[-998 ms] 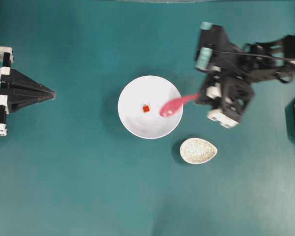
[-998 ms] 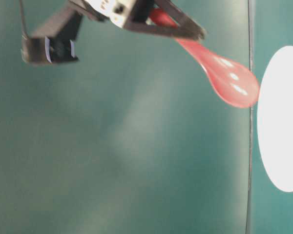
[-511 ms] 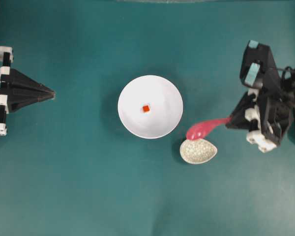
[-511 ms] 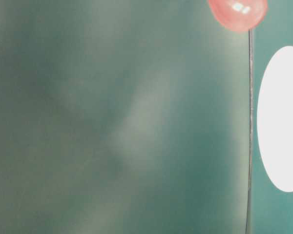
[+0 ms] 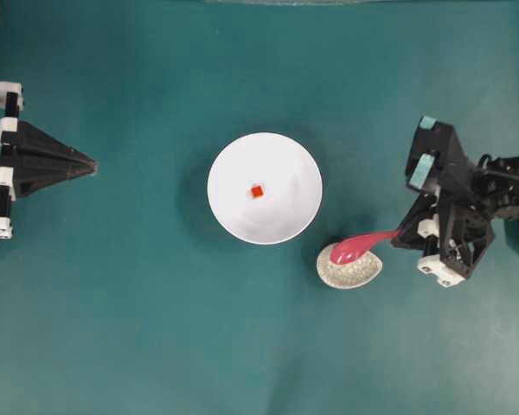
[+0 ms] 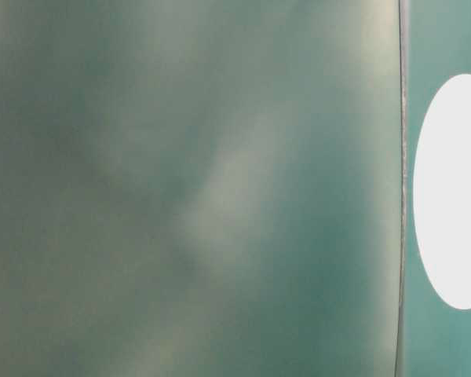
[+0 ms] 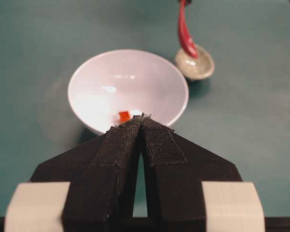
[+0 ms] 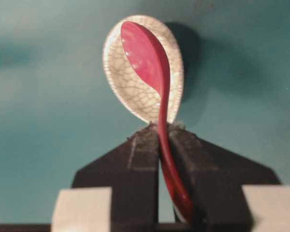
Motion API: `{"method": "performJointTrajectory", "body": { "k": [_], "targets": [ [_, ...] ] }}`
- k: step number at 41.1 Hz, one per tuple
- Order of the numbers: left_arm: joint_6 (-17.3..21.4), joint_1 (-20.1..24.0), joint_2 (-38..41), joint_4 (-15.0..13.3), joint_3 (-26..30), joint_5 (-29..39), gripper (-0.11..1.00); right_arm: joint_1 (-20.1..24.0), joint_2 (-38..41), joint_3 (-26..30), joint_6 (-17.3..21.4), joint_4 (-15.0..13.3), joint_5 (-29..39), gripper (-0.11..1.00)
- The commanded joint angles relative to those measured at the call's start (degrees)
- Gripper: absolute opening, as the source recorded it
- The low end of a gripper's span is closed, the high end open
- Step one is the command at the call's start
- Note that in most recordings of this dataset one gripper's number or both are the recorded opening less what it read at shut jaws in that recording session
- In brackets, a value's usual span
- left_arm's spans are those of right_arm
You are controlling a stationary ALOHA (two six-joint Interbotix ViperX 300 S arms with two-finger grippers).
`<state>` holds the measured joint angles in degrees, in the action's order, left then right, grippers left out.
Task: Grip the spoon and scoop the red block from the bowl with right arm.
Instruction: 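Lower the spoon back onto the spoon rest and open the right gripper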
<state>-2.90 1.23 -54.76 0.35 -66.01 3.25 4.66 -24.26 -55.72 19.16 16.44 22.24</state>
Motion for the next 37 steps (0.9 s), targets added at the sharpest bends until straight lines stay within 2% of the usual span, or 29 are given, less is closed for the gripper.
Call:
{"method": "performJointTrajectory", "body": {
  "k": [1,21,26,32,37],
  "targets": [
    [0.0,0.1,0.4,0.3,1.1,-0.5,0.00,0.7,1.1,0.4,0.0,0.1,-1.2,0.03],
    [0.1,0.1,0.4,0.2,1.1,-0.4,0.00,2.1,3.1,0.3,0.0,0.0,-0.3,0.05],
    [0.1,0.0,0.4,0.3,1.1,-0.4,0.00,2.1,3.1,0.3,0.1,-0.3,0.4,0.15],
    [0.0,0.1,0.4,0.2,1.1,-0.4,0.00,2.1,3.1,0.3,0.0,-1.1,1.1,0.38],
    [0.0,0.1,0.4,0.2,1.1,-0.4,0.00,2.0,3.1,0.2,-0.1,-3.9,1.2,0.52]
  ]
}}
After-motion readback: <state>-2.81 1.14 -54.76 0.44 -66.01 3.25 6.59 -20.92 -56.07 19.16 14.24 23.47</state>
